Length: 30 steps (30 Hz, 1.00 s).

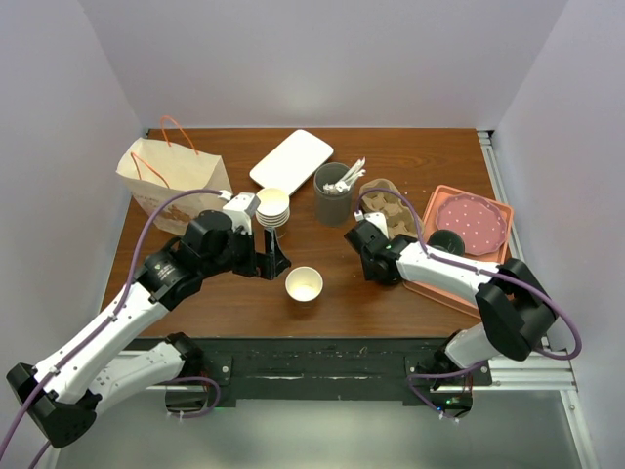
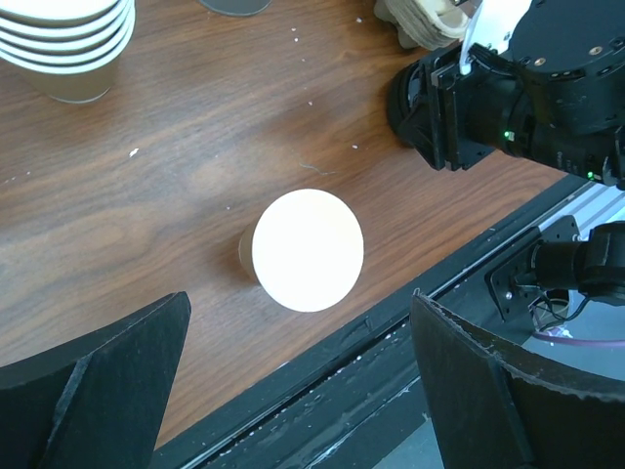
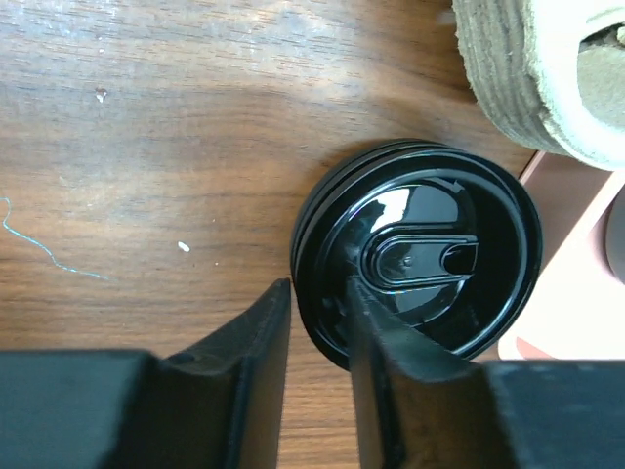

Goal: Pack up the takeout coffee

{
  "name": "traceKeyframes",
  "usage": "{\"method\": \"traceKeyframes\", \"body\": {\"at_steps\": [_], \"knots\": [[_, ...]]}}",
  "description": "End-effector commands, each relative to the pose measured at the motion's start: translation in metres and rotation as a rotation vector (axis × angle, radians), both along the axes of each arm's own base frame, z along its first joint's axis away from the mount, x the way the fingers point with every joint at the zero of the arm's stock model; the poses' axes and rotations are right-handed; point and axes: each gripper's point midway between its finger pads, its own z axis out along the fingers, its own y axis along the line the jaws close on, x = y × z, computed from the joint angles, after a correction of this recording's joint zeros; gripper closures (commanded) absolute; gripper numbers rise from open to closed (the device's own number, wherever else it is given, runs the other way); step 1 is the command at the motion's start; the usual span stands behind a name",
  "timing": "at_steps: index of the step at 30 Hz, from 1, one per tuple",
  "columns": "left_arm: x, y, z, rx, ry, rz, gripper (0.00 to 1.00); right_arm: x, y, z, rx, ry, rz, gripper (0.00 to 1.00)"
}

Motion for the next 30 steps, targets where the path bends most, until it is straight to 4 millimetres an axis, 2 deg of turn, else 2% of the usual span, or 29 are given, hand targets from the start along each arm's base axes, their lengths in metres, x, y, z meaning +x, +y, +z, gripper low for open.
{"method": "traceKeyframes", "body": {"at_steps": [1,7,11,18,21,24,28,30], "knots": [[0.005,-0.008,0.027,-0.049,-0.061,-0.026,0.0,0.013,0.005,0.014,0.016,-0.051,-0.012,0.75],[0.003,-0.01,0.03,-0.064,-0.069,-0.037,0.0,0.013,0.005,0.02,0.014,-0.052,0.007,0.77],[0.003,-0.012,0.032,-0.076,-0.08,-0.05,0.0,0.012,0.008,0.02,0.022,-0.039,0.019,0.83],[0.005,-0.015,0.031,-0.07,-0.08,-0.06,0.0,0.014,0.008,0.025,0.019,-0.045,0.015,0.79],[0.005,-0.015,0.032,-0.07,-0.084,-0.062,0.0,0.014,0.008,0.028,0.019,-0.046,0.01,0.81],[0.005,-0.014,0.033,-0.071,-0.088,-0.063,0.0,0.014,0.01,0.031,0.034,-0.05,0.013,0.79],[0.004,-0.015,0.032,-0.073,-0.085,-0.068,0.0,0.012,0.014,0.028,0.056,-0.028,0.022,0.88],[0.004,-0.015,0.031,-0.071,-0.084,-0.069,0.0,0.009,0.018,0.024,0.077,-0.008,0.021,0.87]]}}
